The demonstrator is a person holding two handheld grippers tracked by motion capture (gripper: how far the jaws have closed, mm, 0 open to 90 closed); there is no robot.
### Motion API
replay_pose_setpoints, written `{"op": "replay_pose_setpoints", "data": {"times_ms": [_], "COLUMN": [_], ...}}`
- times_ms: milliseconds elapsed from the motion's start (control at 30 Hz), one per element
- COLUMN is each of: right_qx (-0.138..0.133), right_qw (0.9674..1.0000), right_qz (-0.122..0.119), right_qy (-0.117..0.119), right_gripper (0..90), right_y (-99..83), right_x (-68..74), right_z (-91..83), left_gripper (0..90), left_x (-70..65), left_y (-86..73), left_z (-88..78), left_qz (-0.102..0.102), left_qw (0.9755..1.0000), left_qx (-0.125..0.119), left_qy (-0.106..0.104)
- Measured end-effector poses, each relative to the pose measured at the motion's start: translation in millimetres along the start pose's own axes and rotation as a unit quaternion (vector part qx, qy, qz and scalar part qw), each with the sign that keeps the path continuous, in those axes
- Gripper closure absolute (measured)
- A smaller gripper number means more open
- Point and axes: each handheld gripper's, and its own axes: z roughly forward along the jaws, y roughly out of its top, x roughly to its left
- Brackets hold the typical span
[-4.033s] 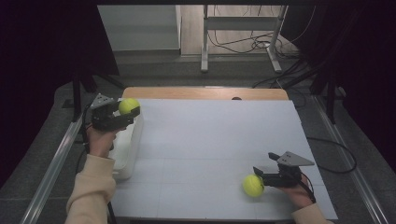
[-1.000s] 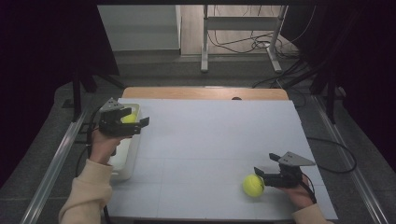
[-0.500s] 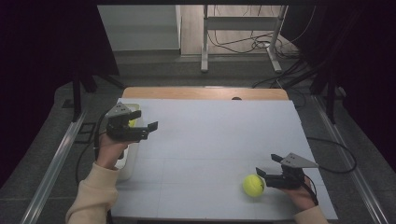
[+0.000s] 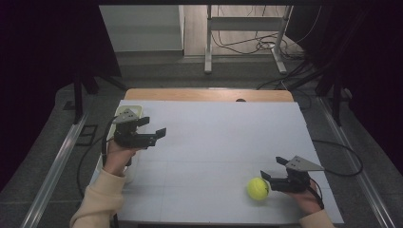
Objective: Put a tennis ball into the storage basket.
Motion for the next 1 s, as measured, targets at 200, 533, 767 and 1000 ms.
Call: {"op": "replay_pose_setpoints", "data": {"times_ms": [200,533,767,1000], "right_qx": [0.002,0.002,0.0,0.002], "right_qw": [1.0,1.0,1.0,1.0], "right_qz": [0.003,0.003,0.004,0.0], "right_qy": [-0.002,-0.001,-0.001,-0.001], "right_gripper": [16.0,16.0,16.1,16.1], "right_y": [-0.5,-0.3,0.0,0.5], "right_x": [-0.3,-0.6,-0.5,-0.6], "right_z": [-0.1,0.5,0.4,1.7], "left_gripper": [15.5,15.2,15.3,15.3], "left_x": [-4.5,-21.1,-33.6,-46.4], "left_y": [-1.9,-3.6,-5.5,-6.9], "left_z": [1.1,11.9,21.2,28.3], "left_qz": [-0.002,0.013,0.024,0.036], "left_qw": [0.9999,0.9989,0.9981,0.9968], "left_qx": [0.0,0.006,0.007,0.015], "left_qy": [-0.016,-0.046,-0.056,-0.069]}}
